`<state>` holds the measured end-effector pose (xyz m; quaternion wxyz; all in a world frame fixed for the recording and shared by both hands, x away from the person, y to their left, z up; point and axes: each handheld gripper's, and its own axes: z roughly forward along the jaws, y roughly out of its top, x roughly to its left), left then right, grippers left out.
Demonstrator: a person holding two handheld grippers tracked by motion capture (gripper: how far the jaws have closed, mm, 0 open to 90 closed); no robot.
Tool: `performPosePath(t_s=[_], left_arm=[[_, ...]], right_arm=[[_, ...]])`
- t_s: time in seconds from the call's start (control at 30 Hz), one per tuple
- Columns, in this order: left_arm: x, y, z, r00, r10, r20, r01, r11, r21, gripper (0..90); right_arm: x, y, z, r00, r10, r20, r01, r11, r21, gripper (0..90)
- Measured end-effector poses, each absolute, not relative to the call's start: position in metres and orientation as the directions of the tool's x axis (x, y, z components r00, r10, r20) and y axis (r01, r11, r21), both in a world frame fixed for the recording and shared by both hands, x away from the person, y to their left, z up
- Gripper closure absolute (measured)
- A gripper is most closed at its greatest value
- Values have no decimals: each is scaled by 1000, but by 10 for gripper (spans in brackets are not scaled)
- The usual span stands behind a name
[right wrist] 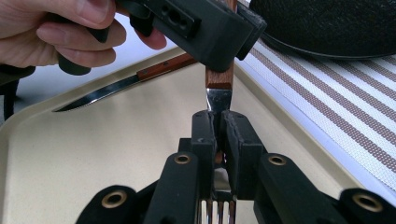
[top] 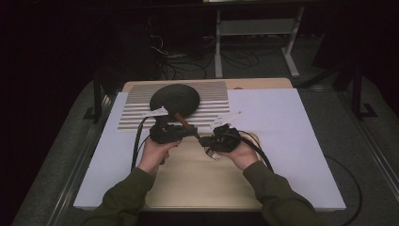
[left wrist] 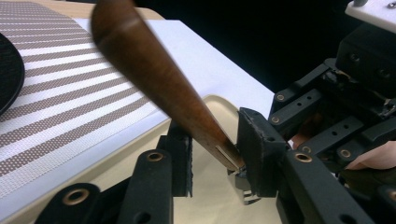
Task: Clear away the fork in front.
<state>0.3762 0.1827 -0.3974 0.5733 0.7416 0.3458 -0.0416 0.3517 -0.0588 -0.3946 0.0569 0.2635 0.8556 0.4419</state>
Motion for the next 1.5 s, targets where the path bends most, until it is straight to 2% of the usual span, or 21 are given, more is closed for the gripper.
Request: performPosePath(t_s=[0.37,0.83,1.07,1.17,1.23,1.4,1.5], left_arm=[[375,183,-393,768,426,-477,558,-80,826,765],[372,182,-386,783,400,-475,544,-70,836,804],[372,188,-384,776,395,-492,552,-48,833,806],[372,190,-383,775,395,-493,553,-47,832,806],[370,193,-382,777,398,-489,549,-48,834,806],[367,198,-380,775,399,-490,550,-43,834,806],[366,201,-379,774,400,-490,550,-42,834,806]], right_arm=[[352,-53,-396,-861,491,131,392,476,787,811],[351,-53,-392,-869,469,158,389,451,803,795],[349,-61,-388,-864,471,178,395,415,819,552],[348,-66,-386,-857,483,176,396,403,825,500],[345,-77,-384,-848,503,169,398,392,829,411],[343,-99,-383,-824,541,166,411,371,832,297],[341,-112,-384,-806,569,166,418,348,839,191]])
